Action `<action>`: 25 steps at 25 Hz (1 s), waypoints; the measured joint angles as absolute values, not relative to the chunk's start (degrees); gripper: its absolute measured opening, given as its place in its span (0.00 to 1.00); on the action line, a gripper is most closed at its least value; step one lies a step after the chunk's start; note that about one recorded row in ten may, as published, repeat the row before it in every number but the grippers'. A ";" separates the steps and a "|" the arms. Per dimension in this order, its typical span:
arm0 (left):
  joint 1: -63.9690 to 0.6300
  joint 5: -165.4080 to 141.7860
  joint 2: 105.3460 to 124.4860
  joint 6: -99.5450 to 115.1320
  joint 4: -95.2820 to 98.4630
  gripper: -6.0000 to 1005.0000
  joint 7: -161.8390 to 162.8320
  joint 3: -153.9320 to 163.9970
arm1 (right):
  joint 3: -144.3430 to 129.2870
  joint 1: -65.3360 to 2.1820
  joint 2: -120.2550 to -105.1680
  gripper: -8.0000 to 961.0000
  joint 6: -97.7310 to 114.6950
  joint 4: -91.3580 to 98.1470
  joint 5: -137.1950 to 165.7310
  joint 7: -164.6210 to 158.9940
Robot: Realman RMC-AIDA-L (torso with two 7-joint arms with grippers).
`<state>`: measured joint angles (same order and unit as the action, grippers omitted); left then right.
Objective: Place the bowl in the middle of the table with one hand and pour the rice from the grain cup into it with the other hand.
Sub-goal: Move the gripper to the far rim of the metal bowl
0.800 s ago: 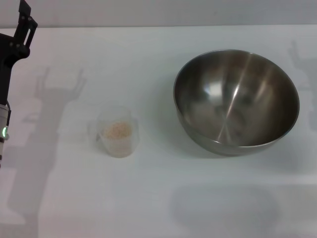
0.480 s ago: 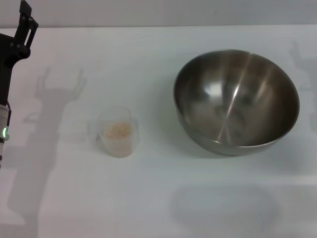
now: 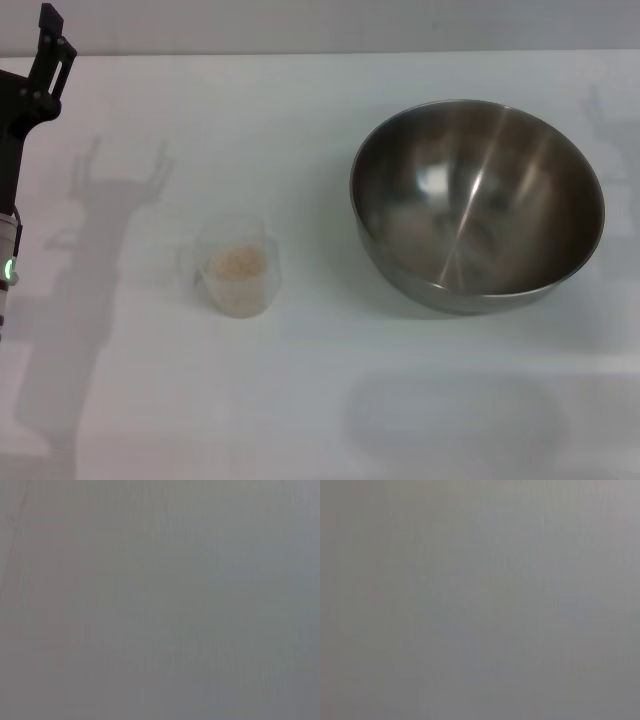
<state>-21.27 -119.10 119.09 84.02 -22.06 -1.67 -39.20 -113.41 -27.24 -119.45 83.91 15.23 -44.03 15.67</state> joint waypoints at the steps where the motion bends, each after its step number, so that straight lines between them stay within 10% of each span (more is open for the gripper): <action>1: -21.27 -119.10 119.09 84.02 -22.06 0.87 -1.67 -39.20 | -113.44 -27.16 -119.45 0.85 83.46 16.08 -44.03 16.05; 13: -21.17 -119.09 119.09 84.02 -22.08 0.87 -1.67 -39.14 | -111.65 -20.22 -118.96 0.85 55.51 40.52 -35.27 10.59; 25: -21.18 -118.83 119.10 84.02 -21.64 0.87 -1.67 -39.11 | -92.69 -12.65 -118.96 0.85 -19.02 84.62 -30.80 11.05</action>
<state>-21.18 -118.83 119.10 84.02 -21.64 -1.67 -39.11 -92.69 -12.65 -118.96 -19.02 84.62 -30.80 11.05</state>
